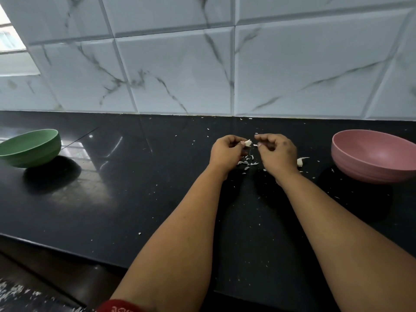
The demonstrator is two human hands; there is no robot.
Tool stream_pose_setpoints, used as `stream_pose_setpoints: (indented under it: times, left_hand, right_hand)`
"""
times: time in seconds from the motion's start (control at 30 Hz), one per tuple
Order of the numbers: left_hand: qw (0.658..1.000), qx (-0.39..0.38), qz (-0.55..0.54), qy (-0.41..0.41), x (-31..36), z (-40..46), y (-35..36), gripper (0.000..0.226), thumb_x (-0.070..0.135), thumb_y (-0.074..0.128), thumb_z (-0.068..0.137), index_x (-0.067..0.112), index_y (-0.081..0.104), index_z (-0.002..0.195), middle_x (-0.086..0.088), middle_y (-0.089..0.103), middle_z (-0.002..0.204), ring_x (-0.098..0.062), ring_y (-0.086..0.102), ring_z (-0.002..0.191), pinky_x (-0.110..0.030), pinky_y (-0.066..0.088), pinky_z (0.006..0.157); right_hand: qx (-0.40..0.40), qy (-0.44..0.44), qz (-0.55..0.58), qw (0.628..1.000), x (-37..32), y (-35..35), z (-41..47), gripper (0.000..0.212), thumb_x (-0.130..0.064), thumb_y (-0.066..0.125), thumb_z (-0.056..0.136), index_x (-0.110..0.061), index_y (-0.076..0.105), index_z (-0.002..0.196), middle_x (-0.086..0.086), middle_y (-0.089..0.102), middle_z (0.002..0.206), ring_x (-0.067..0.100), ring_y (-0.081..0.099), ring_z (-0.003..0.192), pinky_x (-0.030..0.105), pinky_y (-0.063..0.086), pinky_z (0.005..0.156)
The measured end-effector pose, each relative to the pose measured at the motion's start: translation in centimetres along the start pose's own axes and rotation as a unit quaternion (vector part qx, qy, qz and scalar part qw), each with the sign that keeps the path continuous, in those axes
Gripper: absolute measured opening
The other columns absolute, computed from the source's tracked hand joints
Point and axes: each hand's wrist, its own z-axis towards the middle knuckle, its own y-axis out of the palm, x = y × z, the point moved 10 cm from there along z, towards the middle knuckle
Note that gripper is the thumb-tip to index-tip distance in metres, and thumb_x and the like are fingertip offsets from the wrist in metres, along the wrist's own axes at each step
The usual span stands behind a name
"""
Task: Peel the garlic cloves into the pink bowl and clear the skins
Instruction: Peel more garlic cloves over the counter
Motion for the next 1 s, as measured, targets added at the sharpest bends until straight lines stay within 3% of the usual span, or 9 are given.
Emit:
stream_pose_setpoints:
  times: [0.17, 0.3, 0.53, 0.83, 1.0]
  left_hand:
    - [1.0, 0.0, 0.011, 0.007, 0.1, 0.0, -0.1, 0.015, 0.009, 0.062, 0.091, 0.016, 0.071, 0.081, -0.006, 0.075, 0.082, -0.019, 0.072, 0.079, -0.035, 0.058, 0.077]
    - [1.0, -0.028, 0.0, 0.004, 0.4, -0.4, 0.4, 0.007, 0.008, 0.067, 0.086, 0.01, 0.073, 0.083, -0.009, 0.074, 0.083, -0.018, 0.07, 0.074, -0.029, 0.057, 0.071]
    - [0.999, -0.04, -0.021, -0.004, 0.5, -0.6, 0.4, 0.006, 0.005, 0.07, 0.084, 0.002, 0.073, 0.088, -0.01, 0.073, 0.08, -0.011, 0.069, 0.07, -0.017, 0.051, 0.061]
    - [0.999, -0.046, 0.009, 0.024, 0.8, -0.4, 0.6, 0.005, 0.006, 0.071, 0.084, 0.009, 0.075, 0.085, -0.012, 0.075, 0.084, -0.025, 0.072, 0.084, -0.036, 0.059, 0.084]
    - [0.999, -0.04, 0.015, 0.02, 0.6, -0.3, 0.5, 0.006, 0.006, 0.072, 0.083, 0.012, 0.075, 0.082, -0.011, 0.075, 0.082, -0.027, 0.073, 0.085, -0.04, 0.059, 0.085]
  right_hand:
    - [-0.028, 0.029, 0.067, 0.997, 0.2, 0.6, -0.2, 0.012, -0.019, 0.079, 0.078, -0.02, 0.074, 0.089, -0.001, 0.074, 0.086, 0.008, 0.069, 0.075, 0.022, 0.056, 0.076]
    - [-0.024, 0.051, 0.091, 0.994, 0.8, 0.3, -0.1, 0.017, -0.014, 0.08, 0.076, -0.027, 0.071, 0.072, -0.003, 0.073, 0.078, 0.014, 0.071, 0.077, 0.033, 0.059, 0.079]
    - [-0.059, 0.046, 0.066, 0.995, 0.8, 1.1, -0.1, 0.01, -0.013, 0.076, 0.08, -0.016, 0.067, 0.082, 0.004, 0.071, 0.084, 0.022, 0.069, 0.08, 0.038, 0.059, 0.079]
    - [-0.064, 0.036, 0.039, 0.997, 1.0, 1.4, 0.1, 0.007, -0.014, 0.07, 0.086, -0.018, 0.064, 0.085, 0.004, 0.07, 0.085, 0.021, 0.068, 0.081, 0.042, 0.057, 0.082]
    - [-0.055, 0.038, 0.038, 0.997, 1.1, 1.3, 0.1, 0.009, -0.015, 0.073, 0.084, -0.016, 0.065, 0.086, 0.006, 0.071, 0.087, 0.021, 0.069, 0.082, 0.041, 0.057, 0.081]
